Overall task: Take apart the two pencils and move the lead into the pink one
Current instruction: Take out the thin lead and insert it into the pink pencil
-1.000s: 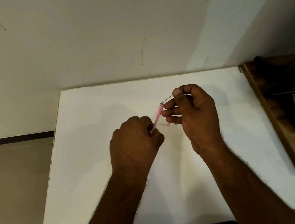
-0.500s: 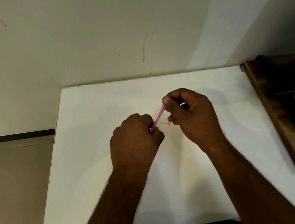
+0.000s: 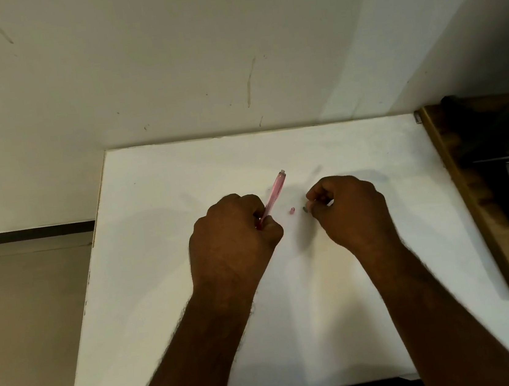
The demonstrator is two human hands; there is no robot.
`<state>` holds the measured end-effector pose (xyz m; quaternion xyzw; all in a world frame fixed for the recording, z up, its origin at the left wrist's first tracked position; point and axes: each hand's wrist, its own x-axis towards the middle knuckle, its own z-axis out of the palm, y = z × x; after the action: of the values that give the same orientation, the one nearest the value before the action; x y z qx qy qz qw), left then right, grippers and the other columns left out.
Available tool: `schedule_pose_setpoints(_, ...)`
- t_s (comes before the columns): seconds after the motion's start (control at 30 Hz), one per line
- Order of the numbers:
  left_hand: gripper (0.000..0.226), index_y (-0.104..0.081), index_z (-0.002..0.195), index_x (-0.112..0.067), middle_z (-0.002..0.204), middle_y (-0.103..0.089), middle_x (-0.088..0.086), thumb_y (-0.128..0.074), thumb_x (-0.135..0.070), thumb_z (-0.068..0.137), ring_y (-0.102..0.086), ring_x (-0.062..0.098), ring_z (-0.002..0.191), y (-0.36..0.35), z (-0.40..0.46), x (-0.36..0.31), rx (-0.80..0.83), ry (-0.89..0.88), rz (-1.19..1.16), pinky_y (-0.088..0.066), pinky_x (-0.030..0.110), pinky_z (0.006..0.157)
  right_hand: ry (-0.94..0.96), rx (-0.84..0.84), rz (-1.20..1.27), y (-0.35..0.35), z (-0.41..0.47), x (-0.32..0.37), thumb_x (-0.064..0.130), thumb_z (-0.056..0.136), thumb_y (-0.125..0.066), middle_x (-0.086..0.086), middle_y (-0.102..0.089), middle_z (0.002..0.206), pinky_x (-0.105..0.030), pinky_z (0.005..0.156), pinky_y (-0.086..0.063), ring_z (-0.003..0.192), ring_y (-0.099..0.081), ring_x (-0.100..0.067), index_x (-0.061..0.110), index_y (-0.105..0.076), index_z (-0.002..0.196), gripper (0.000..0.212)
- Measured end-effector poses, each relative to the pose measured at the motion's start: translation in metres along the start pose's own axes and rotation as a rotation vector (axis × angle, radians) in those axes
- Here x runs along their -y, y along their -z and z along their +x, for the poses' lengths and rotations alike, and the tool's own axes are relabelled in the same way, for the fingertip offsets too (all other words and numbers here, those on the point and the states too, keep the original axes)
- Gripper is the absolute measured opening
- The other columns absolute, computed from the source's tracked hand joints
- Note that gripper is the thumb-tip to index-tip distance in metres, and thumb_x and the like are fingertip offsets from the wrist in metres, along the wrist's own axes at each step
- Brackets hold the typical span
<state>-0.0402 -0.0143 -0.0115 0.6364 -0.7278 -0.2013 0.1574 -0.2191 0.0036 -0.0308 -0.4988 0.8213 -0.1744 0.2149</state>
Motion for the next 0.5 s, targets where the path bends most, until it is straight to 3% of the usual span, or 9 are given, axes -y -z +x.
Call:
schedule_pose_setpoints(0.17, 0.016, -0.061, 0.068, -0.024, 0.062, -0.055, -0.006, -0.059, -0.039, 0.074, -0.052, 0.013, 0.053, 0.0, 0.0, 0.0, 0.012, 0.002, 0.005, -0.03, 0.02, 0.048, 0.034, -0.014, -0.075, -0.006, -0.005, 0.008, 0.029, 0.089, -0.07, 0.004, -0.077, 0.097, -0.032, 0.082, -0.055, 0.092, -0.071, -0.023, 0.026, -0.076, 0.097, 0.011)
schedule_pose_setpoints(0.37, 0.015, -0.062, 0.068, -0.025, 0.062, -0.055, -0.007, -0.061, -0.039, 0.074, -0.05, 0.012, 0.052, -0.001, -0.001, 0.0, 0.015, 0.003, -0.005, -0.029, 0.02, 0.048, 0.053, -0.029, -0.135, -0.012, -0.004, 0.009, 0.026, 0.085, -0.068, 0.002, -0.074, 0.087, -0.032, 0.075, -0.055, 0.084, -0.069, -0.023, 0.022, -0.073, 0.086, 0.007)
schedule_pose_setpoints(0.43, 0.015, -0.063, 0.069, -0.025, 0.063, -0.057, -0.007, -0.061, -0.039, 0.075, -0.053, 0.013, 0.054, -0.001, -0.002, 0.0, 0.021, 0.001, -0.011, -0.032, 0.02, 0.049, 0.045, -0.035, -0.081, -0.011, -0.003, 0.009, 0.03, 0.082, -0.072, 0.006, -0.072, 0.082, -0.028, 0.07, -0.051, 0.078, -0.067, -0.019, 0.021, -0.071, 0.083, 0.008)
schedule_pose_setpoints(0.5, 0.014, -0.064, 0.069, -0.026, 0.064, -0.058, -0.007, -0.062, -0.039, 0.075, -0.054, 0.013, 0.055, 0.0, -0.002, -0.001, 0.021, 0.0, -0.019, -0.035, 0.02, 0.049, 0.024, -0.089, 0.143, -0.007, -0.001, 0.011, 0.026, 0.079, -0.074, 0.008, -0.07, 0.074, -0.026, 0.066, -0.049, 0.071, -0.065, -0.013, 0.021, -0.07, 0.078, 0.007)
